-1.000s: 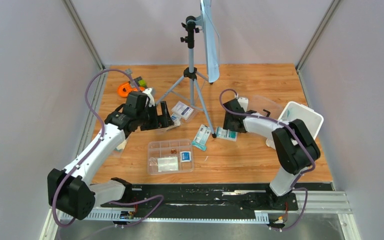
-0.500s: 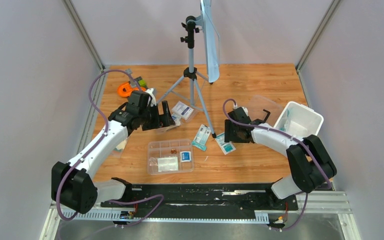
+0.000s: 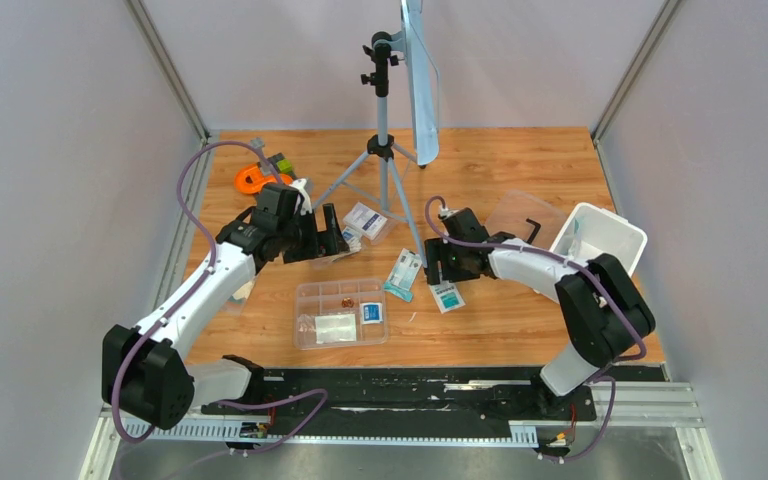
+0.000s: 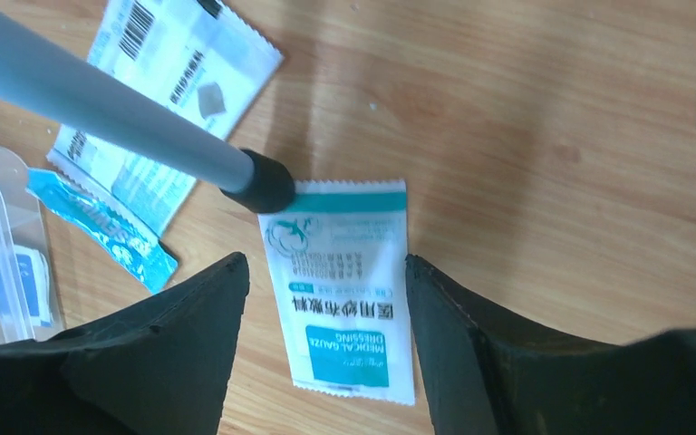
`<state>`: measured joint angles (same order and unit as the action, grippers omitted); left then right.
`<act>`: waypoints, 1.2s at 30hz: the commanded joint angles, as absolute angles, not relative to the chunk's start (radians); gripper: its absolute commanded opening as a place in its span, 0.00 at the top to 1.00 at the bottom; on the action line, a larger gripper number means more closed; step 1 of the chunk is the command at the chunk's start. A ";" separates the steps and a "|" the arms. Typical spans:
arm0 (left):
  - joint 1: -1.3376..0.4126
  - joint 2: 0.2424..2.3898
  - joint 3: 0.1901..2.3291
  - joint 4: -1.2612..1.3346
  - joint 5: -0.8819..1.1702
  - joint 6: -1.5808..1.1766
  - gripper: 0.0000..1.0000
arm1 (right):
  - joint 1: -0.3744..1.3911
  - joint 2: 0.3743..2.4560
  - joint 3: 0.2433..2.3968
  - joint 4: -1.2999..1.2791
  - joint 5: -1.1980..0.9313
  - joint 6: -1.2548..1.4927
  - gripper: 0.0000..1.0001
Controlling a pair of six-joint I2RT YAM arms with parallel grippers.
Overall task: Organize the medicine kit
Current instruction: Pick up the medical item at the center of the board.
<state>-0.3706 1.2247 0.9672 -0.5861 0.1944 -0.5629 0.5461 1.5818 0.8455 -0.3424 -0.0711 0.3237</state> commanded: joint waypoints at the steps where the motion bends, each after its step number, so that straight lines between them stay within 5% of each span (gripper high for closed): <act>1: -0.364 1.201 0.973 -0.566 0.183 -0.561 0.00 | 0.588 1.676 0.913 -0.427 -0.013 0.339 0.34; 7: -0.364 1.205 0.973 -0.565 0.183 -0.557 0.00 | 0.660 1.762 1.000 -0.603 0.190 0.377 0.37; 16: -0.362 1.208 0.972 -0.558 0.187 -0.557 0.00 | 0.700 1.733 0.978 -0.633 0.162 0.424 0.33; 36: -0.360 1.230 0.980 -0.552 0.205 -0.551 0.01 | 0.748 1.648 1.000 -0.730 0.214 0.531 0.75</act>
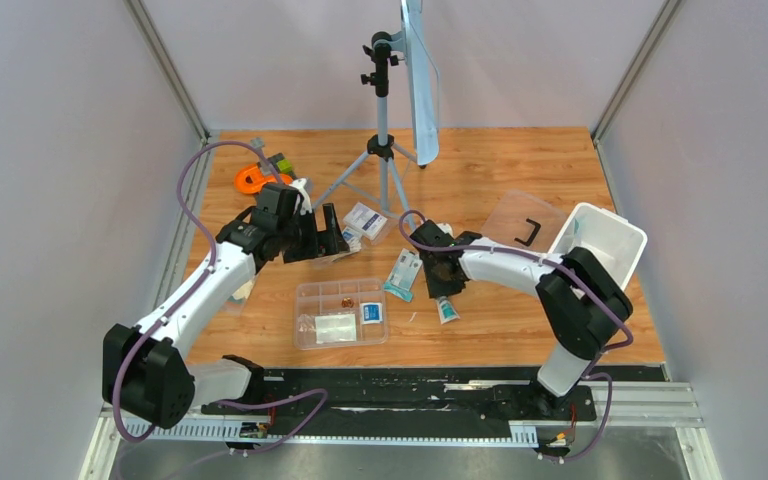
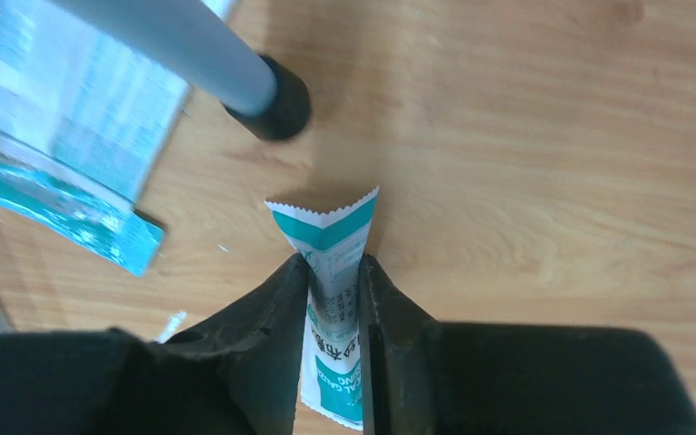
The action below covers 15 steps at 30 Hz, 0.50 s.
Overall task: Organize the medicine kit
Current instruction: Pick up the medical item at the center of the board.
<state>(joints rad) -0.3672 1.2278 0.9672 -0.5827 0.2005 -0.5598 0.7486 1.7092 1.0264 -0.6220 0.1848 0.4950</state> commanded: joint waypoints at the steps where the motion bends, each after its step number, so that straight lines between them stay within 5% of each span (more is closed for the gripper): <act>1: -0.360 1.230 0.979 -0.550 0.205 -0.551 0.01 | 0.742 1.626 0.998 -0.739 0.223 0.535 0.77; 7: -0.359 1.232 0.977 -0.545 0.207 -0.547 0.01 | 0.629 1.449 0.995 -0.798 0.271 0.522 0.82; 15: -0.351 1.241 0.986 -0.544 0.211 -0.533 0.01 | 0.243 1.203 1.126 -0.799 0.201 0.360 0.80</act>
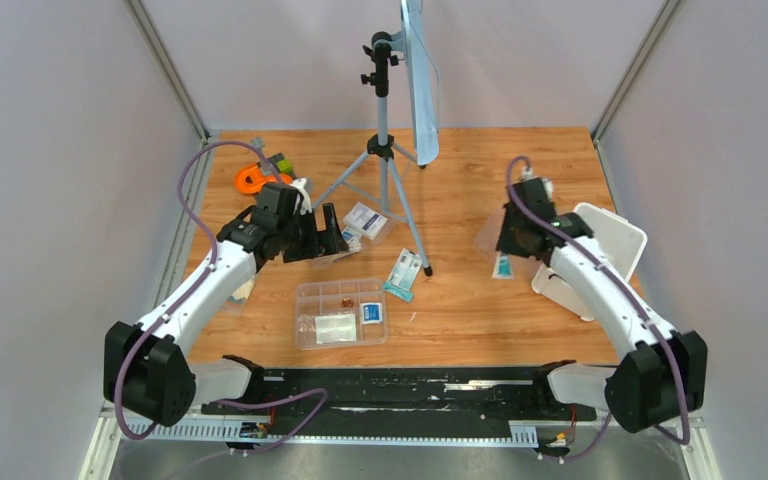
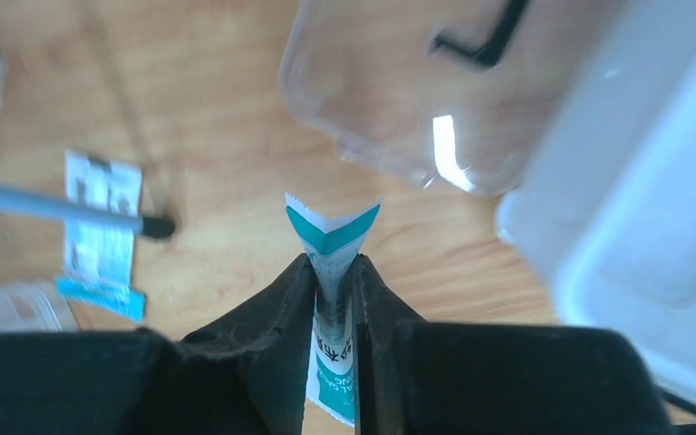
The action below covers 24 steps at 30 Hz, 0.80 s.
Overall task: Organize the medicine kit
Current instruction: Place the medical item at the medicine box.
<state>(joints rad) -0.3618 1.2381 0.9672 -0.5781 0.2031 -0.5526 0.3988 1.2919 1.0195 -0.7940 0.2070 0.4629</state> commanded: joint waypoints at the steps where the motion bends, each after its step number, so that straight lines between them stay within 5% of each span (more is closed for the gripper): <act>1: -0.351 1.242 0.986 -0.543 0.213 -0.534 0.01 | 0.189 1.197 1.152 -0.795 0.199 0.341 0.80; 9: -0.346 1.234 0.986 -0.543 0.218 -0.527 0.00 | -0.213 1.257 1.225 -0.659 0.168 0.261 0.80; 16: -0.337 1.218 0.983 -0.556 0.211 -0.520 0.00 | -0.329 1.363 1.187 -0.586 0.274 0.226 0.79; 20: -0.333 1.207 0.973 -0.553 0.211 -0.525 0.00 | -0.366 1.401 1.160 -0.541 0.229 0.230 0.52; 24: -0.331 1.207 0.973 -0.553 0.211 -0.527 0.00 | -0.367 1.399 1.167 -0.536 0.181 0.238 0.43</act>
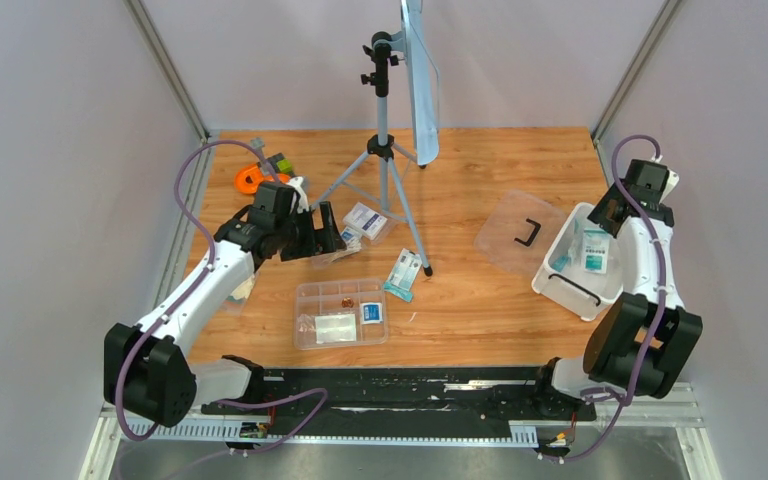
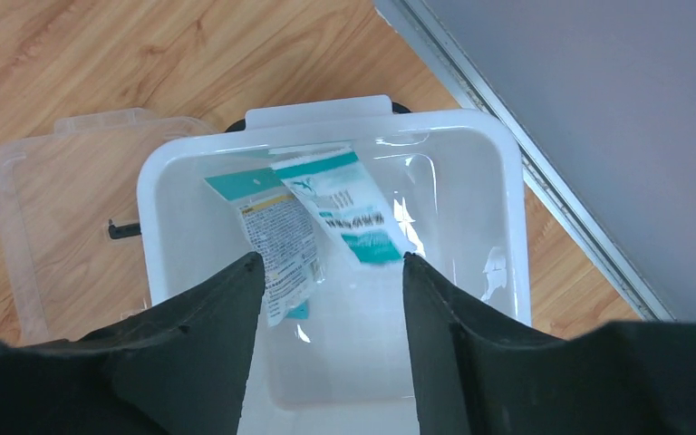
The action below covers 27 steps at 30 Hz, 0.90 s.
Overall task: Organize the medicine kit
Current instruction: Place the medical item at the medicine box, then pick up the medical item at the center of the board.
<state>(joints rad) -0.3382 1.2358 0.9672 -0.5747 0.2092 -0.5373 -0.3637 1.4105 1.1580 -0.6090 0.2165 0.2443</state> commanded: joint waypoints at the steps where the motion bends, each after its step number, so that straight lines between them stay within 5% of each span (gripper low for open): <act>1: -0.331 1.205 0.972 -0.555 0.210 -0.528 0.00 | -0.365 1.388 1.167 -0.535 0.164 0.238 0.43; 7: -0.328 1.209 0.969 -0.550 0.204 -0.533 0.00 | -0.263 1.250 1.152 -0.544 0.018 0.280 0.44; 18: -0.326 1.302 0.988 -0.481 0.238 -0.558 0.05 | 0.447 1.250 0.945 -0.431 0.019 0.529 0.44; 27: -0.328 1.468 1.046 -0.539 -0.035 -0.596 0.20 | 0.556 1.363 0.890 -0.333 -0.028 0.644 0.43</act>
<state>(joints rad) -0.3313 1.4307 1.0027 -0.5312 0.1261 -0.5621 0.5503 1.3930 0.8848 -0.4366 -0.0166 0.5686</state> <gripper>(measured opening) 0.835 0.565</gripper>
